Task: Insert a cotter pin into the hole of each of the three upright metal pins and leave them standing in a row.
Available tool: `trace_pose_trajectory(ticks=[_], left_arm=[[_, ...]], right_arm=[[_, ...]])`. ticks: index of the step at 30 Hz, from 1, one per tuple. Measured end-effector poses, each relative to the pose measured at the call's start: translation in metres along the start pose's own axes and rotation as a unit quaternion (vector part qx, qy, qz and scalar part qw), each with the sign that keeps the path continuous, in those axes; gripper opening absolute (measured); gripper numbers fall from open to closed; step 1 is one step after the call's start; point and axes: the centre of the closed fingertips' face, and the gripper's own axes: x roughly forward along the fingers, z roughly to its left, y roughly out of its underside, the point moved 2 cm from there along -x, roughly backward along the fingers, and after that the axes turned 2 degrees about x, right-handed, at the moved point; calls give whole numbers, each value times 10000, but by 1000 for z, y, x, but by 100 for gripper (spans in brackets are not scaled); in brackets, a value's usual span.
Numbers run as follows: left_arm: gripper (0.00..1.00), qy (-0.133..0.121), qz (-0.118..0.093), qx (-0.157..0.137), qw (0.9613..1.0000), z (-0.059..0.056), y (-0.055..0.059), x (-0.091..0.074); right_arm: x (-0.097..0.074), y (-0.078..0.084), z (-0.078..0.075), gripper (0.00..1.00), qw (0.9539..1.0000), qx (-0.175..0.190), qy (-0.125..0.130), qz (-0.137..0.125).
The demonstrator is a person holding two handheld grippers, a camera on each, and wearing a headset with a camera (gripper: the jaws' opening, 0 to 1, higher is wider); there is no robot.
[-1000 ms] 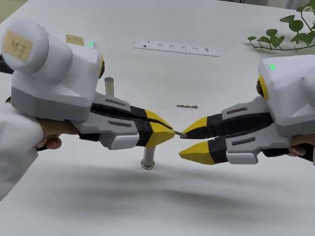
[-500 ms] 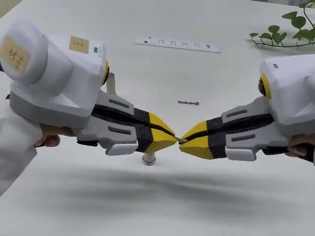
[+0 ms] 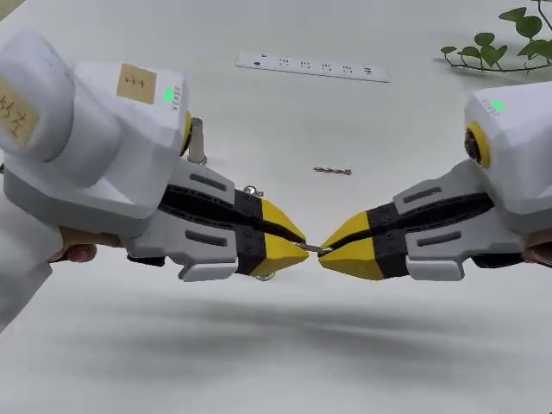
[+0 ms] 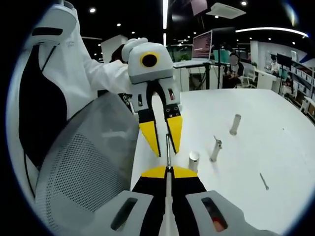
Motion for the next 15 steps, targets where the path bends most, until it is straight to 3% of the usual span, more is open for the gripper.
trace_pose_trajectory(ticks=[3,4,7,9,15], left_arm=[[31,-169,111,-32,9998,1,-2,7],[33,-182,114,-88,9997,6,3,2],[32,-272,191,-145,9993,15,12,-3],[33,-268,379,-170,9988,19,20,-4],[32,-306,612,-255,9973,31,38,-7]], right_arm=[[0,3,-3,0,9999,30,73,65],[0,6,-5,0,9998,30,135,112],[0,15,-15,0,9988,123,366,316],[1,22,-22,0,9975,127,527,464],[4,33,-31,0,9944,80,705,778]])
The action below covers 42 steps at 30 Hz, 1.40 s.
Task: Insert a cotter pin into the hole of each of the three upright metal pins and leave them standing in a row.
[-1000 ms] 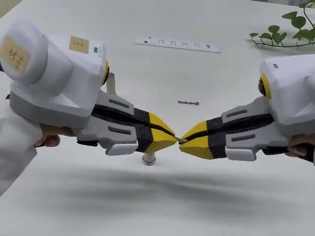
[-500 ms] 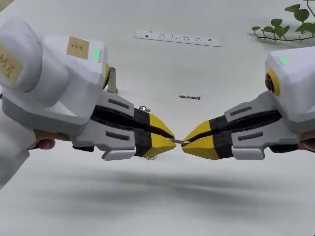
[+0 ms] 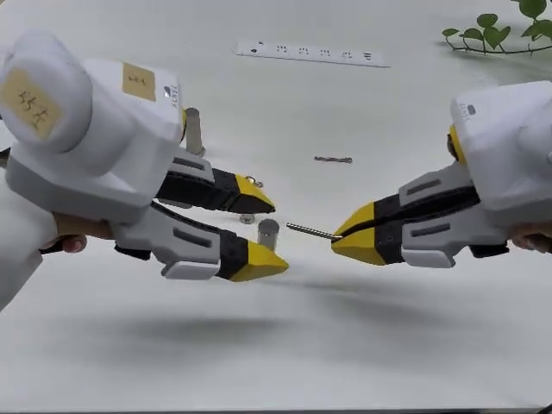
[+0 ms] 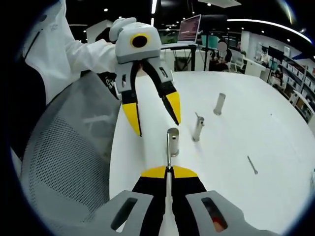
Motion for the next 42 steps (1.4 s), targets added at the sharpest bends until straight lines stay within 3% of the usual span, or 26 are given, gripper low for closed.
trace_pose_trajectory(ticks=[4,7,9,16,20,31,42], left_arm=[[31,-105,96,-63,9999,14,8,2],[22,-75,86,-216,9997,21,12,2],[17,-85,104,-209,9997,24,14,3],[15,-38,202,-224,9995,30,21,5],[10,-36,246,-233,9994,31,24,7],[10,33,281,-247,9993,29,23,11],[10,-34,321,-24,9995,26,22,12]], right_arm=[[3,6,-5,0,9999,-21,34,151],[5,11,-10,0,9997,-67,27,247],[6,12,-10,0,9995,-118,21,277],[9,10,-12,0,9994,-143,39,300],[11,10,-13,0,9994,-118,36,311],[13,9,-15,0,9994,-122,10,325],[19,1,-15,0,9994,-177,-69,281]])
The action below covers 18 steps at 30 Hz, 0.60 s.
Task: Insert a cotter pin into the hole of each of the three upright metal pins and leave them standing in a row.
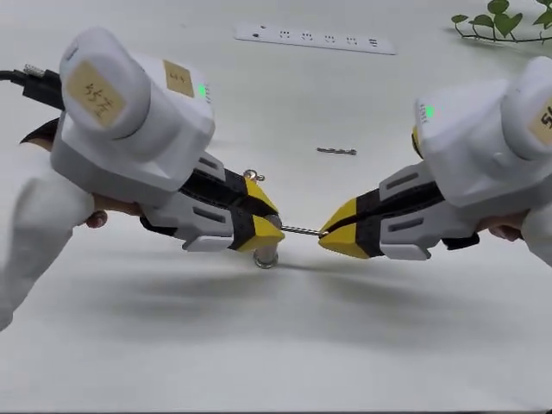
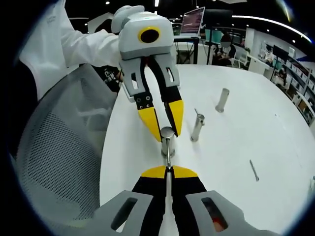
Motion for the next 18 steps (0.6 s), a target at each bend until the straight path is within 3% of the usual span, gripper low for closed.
trace_pose_trajectory(ticks=[4,18], left_arm=[[9,-9,-21,-200,9998,-1,-1,0],[9,0,-66,-180,9998,-3,-3,2]], right_arm=[[5,-5,1,0,10000,-40,-14,-28],[20,-22,0,0,9997,-190,-140,-114]])
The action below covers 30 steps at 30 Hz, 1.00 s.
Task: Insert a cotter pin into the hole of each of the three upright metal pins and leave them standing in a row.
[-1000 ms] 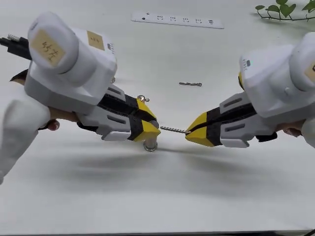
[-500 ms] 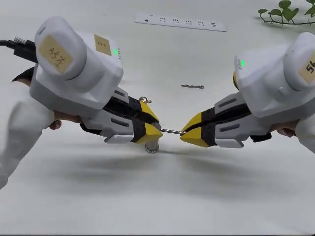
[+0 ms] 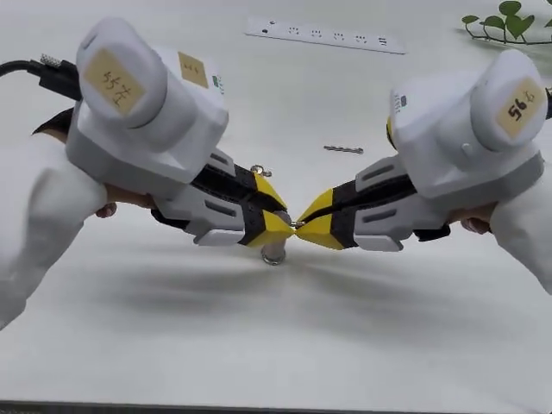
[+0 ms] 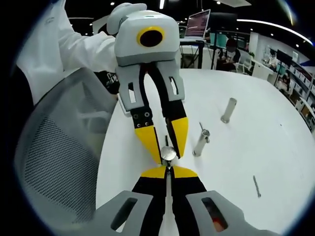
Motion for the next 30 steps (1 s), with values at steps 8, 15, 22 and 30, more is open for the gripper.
trace_pose_trajectory(ticks=[8,15,22,30], left_arm=[[9,-14,-45,-66,10000,0,-1,0],[10,25,-91,-178,9998,-1,-2,1],[18,-126,-298,-316,9990,3,-3,-6],[40,-383,-765,-433,9954,5,-8,-27]], right_arm=[[1,-1,0,0,9998,-176,-96,75],[2,-1,0,0,9999,-124,-98,36],[-2,-3,-1,11,9998,-151,60,-110],[1,-10,1,20,9996,43,94,-279]])
